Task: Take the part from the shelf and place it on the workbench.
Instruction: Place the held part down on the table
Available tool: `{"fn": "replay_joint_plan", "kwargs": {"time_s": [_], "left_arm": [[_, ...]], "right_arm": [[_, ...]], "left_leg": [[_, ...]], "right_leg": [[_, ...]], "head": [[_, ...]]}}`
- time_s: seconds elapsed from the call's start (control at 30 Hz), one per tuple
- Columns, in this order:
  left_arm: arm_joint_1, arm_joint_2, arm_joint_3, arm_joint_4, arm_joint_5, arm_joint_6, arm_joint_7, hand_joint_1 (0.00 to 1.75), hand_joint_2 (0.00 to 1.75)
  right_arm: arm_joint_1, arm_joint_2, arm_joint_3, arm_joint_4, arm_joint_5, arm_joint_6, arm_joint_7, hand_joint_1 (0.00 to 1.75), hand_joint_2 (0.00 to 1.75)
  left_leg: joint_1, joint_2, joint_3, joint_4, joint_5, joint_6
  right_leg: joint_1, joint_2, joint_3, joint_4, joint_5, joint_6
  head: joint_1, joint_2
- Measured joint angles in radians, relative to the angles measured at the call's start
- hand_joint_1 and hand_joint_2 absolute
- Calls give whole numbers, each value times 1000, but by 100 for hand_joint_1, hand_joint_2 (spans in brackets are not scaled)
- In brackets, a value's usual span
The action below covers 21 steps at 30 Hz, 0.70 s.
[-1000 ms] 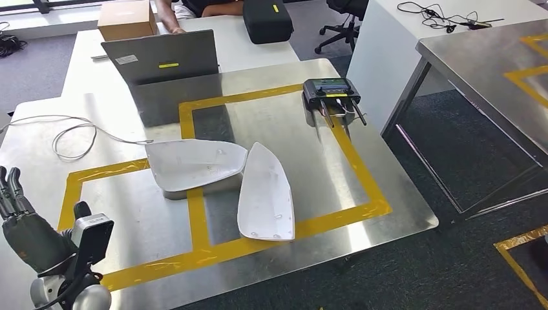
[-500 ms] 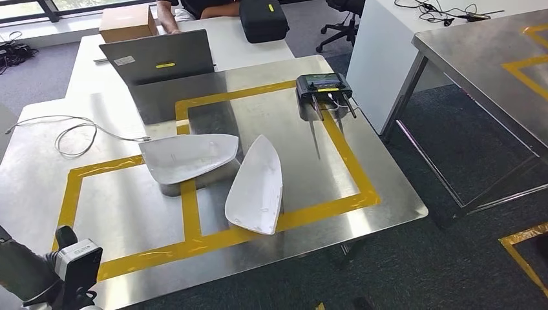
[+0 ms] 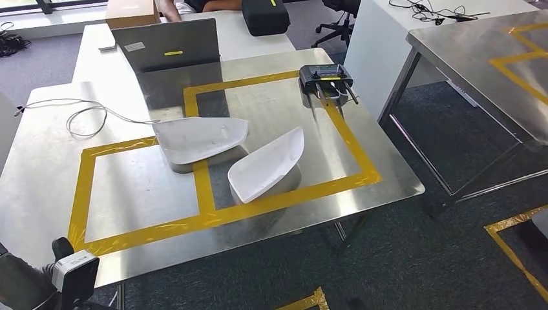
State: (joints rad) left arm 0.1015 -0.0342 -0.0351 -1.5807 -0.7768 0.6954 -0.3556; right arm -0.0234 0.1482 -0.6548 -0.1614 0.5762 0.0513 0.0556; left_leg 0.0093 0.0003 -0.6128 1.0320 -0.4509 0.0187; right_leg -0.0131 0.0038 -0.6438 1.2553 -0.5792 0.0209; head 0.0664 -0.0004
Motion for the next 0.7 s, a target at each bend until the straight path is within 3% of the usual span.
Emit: {"fn": "replay_joint_plan", "kwargs": {"time_s": [0.07, 0.13, 0.2, 0.27, 0.37, 0.4, 0.43, 0.5, 0.53, 0.57, 0.63, 0.7], "left_arm": [[5, -4, 9, 1, -7, 0, 1, 0, 0], [8, -12, 19, 2, -19, 0, -2, 0, 0], [15, -23, 29, 3, -28, 0, -6, 0, 0], [27, -32, 42, 6, -30, 0, -9, 0, 0], [37, -37, 58, 16, -32, 0, -7, 0, 0], [39, -38, 62, 21, -36, 0, -5, 0, 0], [41, -40, 66, 28, -46, 0, -2, 0, 0], [48, -47, 72, 40, -76, 0, 0, 0, 0], [52, -52, 74, 45, -95, 0, 0, 0, 0], [54, -57, 75, 48, -111, 0, 0, 0, 0], [57, -70, 76, 58, -141, 0, 3, 0, 0], [58, -82, 75, 75, -160, 0, 11, 0, 0]], "right_arm": [[-4, 0, 2, 0, 6, -1, 3, 0, 0], [-8, 0, 6, 0, 12, -1, 8, 0, 0], [-10, 0, 10, 0, 13, -1, 8, 0, 0], [-11, 1, 13, 0, 15, -1, 6, 0, 0], [-10, 2, 14, 0, 17, -4, 11, 0, 0], [-10, 2, 14, 0, 18, -6, 16, 0, 0], [-10, 3, 14, 1, 19, -7, 20, 0, 0], [-10, 4, 14, 1, 21, -8, 24, 0, 0], [-10, 6, 14, 1, 21, -8, 25, 0, 0], [-11, 8, 14, 1, 21, -8, 25, 0, 0], [-11, 11, 14, 1, 19, -9, 28, 0, 0], [-11, 14, 14, 1, 17, -10, 37, 0, 0]], "left_leg": [[-2, 0, -17, 2, 17, -6], [-2, 1, -22, -3, 34, -16], [-1, 1, -22, -12, 51, -30], [-1, 0, -33, -1, 31, -40], [0, -1, -70, 135, -106, -50], [0, -1, -79, 197, -140, -52], [0, -1, -78, 242, -150, -54], [0, -1, -36, 246, -107, -54], [0, -1, 9, 200, -80, -52], [0, -1, 62, 130, -76, -50], [-4, -3, 142, 11, -102, -41], [-9, -4, 156, -26, -114, -25]], "right_leg": [[8, -1, 108, -148, 28, -15], [16, -1, 165, -242, 29, -24], [18, -1, 161, -256, 42, -30], [14, -5, 145, -266, 63, -45], [12, -10, 106, -270, 99, -58], [12, -11, 90, -269, 111, -58], [13, -12, 73, -266, 123, -58], [13, -14, 37, -256, 145, -54], [12, -15, 20, -249, 155, -51], [13, -15, 6, -242, 163, -46], [14, -15, -10, -231, 179, -36], [14, -15, -13, -233, 197, -23]], "head": [[0, 0], [0, 0], [1, 0], [0, 0], [-5, 0], [-6, 0], [-6, 0], [-6, 0], [-6, 0], [-6, 0], [-6, 0], [-9, 0]]}}
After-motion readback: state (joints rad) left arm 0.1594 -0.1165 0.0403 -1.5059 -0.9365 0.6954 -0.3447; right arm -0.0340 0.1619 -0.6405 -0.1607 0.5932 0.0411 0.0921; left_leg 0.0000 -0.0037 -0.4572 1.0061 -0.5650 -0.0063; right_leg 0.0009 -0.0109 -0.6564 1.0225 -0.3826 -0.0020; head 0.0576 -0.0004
